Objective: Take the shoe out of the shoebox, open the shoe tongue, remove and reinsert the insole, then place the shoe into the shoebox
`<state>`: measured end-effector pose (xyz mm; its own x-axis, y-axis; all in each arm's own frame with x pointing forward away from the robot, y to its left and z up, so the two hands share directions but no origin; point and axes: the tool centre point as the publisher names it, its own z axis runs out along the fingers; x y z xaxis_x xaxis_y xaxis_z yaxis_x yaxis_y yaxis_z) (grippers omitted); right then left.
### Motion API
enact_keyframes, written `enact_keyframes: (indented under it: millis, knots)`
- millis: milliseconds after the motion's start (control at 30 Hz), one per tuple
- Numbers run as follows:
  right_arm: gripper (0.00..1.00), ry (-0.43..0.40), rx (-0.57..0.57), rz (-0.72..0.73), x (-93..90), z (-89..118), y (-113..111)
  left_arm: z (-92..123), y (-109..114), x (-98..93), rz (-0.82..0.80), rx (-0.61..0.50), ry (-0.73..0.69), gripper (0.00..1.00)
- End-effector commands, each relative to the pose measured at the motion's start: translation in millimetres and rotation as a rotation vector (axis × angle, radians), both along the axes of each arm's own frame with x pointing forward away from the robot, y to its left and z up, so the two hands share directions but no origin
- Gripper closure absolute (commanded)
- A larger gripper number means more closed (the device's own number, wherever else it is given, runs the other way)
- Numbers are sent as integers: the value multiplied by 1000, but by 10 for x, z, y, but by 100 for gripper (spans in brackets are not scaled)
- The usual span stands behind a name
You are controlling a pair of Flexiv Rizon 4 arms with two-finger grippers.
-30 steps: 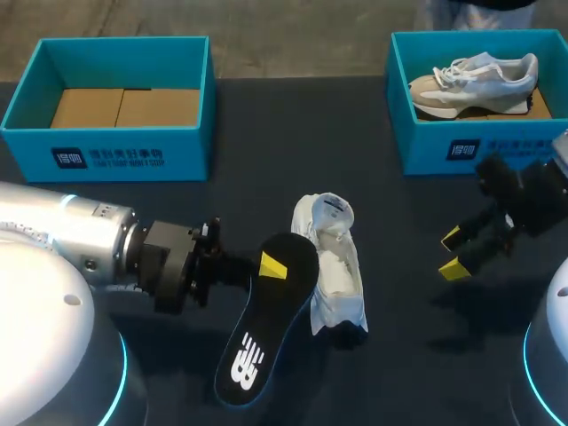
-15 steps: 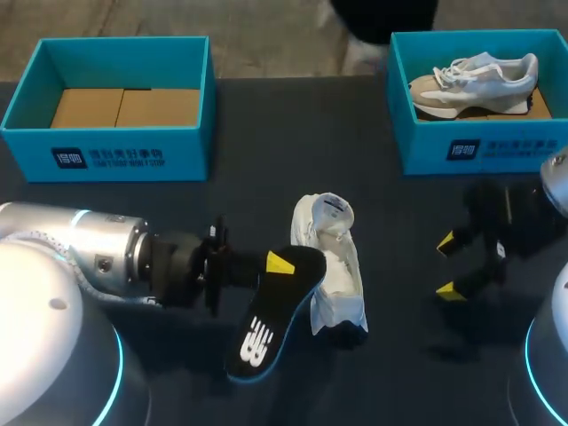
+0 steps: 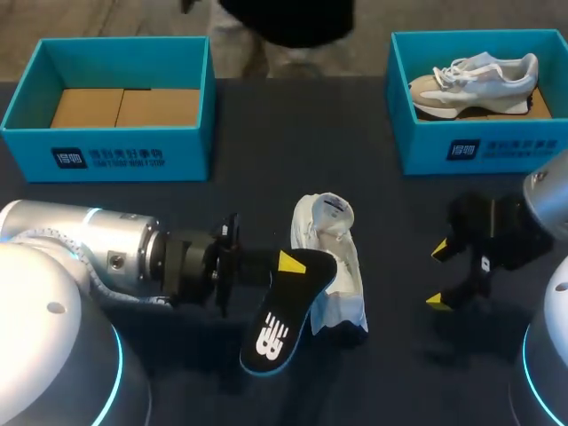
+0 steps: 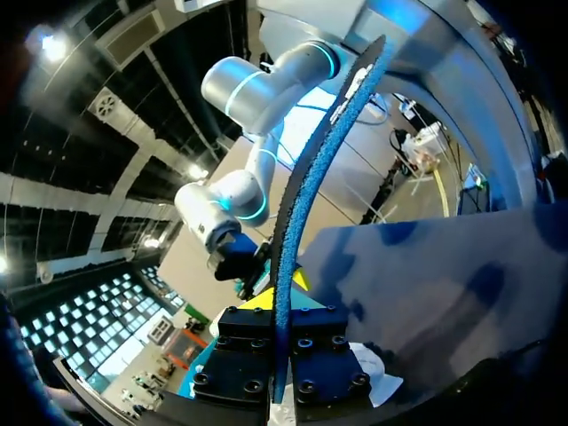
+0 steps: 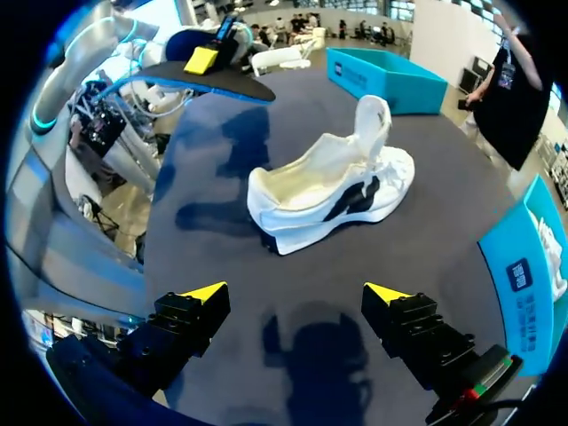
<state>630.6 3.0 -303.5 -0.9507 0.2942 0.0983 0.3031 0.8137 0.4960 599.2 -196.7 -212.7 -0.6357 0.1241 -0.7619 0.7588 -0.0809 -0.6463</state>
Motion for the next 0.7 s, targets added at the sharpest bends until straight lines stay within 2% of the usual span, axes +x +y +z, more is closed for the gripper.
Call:
enact_keyframes:
  millis: [33, 267, 700]
  knots:
    - [0, -12, 14, 25, 3, -164, 88, -46, -97, -4, 19, -12, 18, 100]
    - [0, -17, -30, 79, 12, -346, 237, -117, -168, -32, 8, -10, 95, 100]
    - [0, -24, -35, 96, 197, -565, 366, -300, -323, 19, 44, 1, 190, 100]
